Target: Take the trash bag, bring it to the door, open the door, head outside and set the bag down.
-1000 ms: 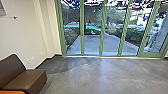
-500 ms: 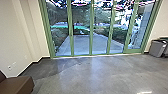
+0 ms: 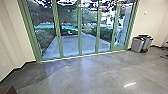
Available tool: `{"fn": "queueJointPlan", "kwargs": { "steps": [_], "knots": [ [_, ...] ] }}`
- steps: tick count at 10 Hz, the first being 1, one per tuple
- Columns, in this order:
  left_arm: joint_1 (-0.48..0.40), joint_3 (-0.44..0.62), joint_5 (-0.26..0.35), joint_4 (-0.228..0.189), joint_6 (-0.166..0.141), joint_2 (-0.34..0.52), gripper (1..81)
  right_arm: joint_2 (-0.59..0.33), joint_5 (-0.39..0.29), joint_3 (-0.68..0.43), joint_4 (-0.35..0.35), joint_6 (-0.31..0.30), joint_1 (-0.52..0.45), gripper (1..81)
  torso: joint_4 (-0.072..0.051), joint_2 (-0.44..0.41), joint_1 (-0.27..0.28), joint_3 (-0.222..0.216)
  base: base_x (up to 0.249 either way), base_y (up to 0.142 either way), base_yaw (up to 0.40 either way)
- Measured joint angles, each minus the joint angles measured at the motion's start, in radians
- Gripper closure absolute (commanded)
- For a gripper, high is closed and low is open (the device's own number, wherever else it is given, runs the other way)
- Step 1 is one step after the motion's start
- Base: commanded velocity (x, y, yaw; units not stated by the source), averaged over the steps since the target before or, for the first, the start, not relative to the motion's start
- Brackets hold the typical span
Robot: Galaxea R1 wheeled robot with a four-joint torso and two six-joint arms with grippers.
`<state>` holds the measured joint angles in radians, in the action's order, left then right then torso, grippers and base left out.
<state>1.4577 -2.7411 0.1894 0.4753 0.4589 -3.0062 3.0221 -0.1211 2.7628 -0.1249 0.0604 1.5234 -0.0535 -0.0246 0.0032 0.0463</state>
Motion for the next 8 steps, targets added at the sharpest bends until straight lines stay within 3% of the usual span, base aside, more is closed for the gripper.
{"fn": "queueJointPlan", "kwargs": {
  "steps": [4,8],
  "knots": [
    [0.000,0.000,0.000,0.000,0.000,0.000,81.1,0.002,0.000,0.000,0.000,0.000,0.000,1.0,0.000,0.000,0.000,0.000,0.000,0.000,-0.221],
    [-0.001,0.000,-0.001,0.000,0.000,0.000,81.1,0.003,-0.001,0.000,0.000,0.000,0.001,1.0,0.000,0.000,0.000,0.000,0.000,0.000,-0.064]
  ]
}}
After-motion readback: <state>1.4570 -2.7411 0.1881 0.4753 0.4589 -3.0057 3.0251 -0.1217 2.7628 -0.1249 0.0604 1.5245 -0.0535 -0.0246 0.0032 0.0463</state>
